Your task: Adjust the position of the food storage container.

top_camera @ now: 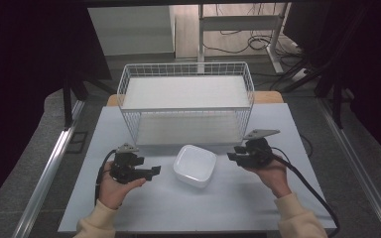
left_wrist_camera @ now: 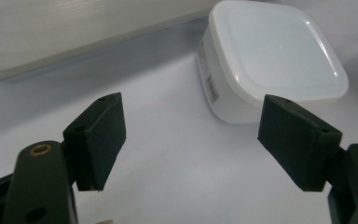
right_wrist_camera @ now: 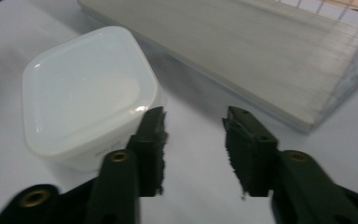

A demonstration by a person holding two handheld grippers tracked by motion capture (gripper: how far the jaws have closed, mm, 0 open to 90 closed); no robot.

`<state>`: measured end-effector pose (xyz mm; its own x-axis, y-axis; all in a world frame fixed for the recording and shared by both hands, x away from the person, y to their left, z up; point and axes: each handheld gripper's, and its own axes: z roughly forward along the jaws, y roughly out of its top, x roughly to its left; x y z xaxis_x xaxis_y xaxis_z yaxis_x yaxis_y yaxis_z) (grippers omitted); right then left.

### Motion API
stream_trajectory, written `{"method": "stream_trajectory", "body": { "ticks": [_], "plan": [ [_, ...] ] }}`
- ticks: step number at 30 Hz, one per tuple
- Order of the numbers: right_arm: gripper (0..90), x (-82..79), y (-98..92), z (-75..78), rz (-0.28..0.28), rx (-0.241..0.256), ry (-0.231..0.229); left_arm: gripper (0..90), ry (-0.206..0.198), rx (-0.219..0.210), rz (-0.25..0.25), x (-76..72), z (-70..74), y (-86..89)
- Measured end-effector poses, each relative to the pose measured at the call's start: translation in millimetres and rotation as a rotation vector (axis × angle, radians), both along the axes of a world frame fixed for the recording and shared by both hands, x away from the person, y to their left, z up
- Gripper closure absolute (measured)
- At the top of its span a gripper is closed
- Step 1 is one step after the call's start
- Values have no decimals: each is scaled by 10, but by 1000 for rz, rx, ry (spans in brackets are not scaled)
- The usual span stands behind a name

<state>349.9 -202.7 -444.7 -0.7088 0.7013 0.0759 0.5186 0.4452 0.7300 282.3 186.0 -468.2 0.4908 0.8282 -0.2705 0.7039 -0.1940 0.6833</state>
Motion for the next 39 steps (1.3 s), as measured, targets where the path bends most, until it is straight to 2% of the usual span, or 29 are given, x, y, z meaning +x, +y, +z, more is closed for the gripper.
{"method": "stream_trajectory", "body": {
  "ticks": [1,2,3,4,6,8,14,22,27,28,39],
  "plan": [
    [624,0,0,0,0,0,0,227,0,0,0,0,0,0],
    [700,67,103,-10,15,-22,-2,226,10,-7,-2,8,-23,22],
    [700,67,103,-10,15,-22,-2,226,10,-7,-2,8,-23,22],
    [757,124,186,-30,33,-46,-7,225,14,-5,-1,15,-35,39],
    [783,148,220,-42,40,-57,-6,225,14,-3,2,17,-38,49],
    [866,246,349,-105,72,-89,-2,224,15,-6,3,15,-39,59],
    [892,337,463,-201,107,-128,-11,223,23,-3,9,26,-64,80],
    [893,358,526,-330,134,-156,-12,223,33,6,1,23,-99,46],
    [893,292,543,-337,172,-170,-6,225,34,3,7,27,-98,71],
    [893,226,551,-334,199,-171,-5,225,34,4,6,25,-100,76],
    [893,-141,549,-351,262,-157,-6,228,29,-4,17,15,-85,128]
  ]
}}
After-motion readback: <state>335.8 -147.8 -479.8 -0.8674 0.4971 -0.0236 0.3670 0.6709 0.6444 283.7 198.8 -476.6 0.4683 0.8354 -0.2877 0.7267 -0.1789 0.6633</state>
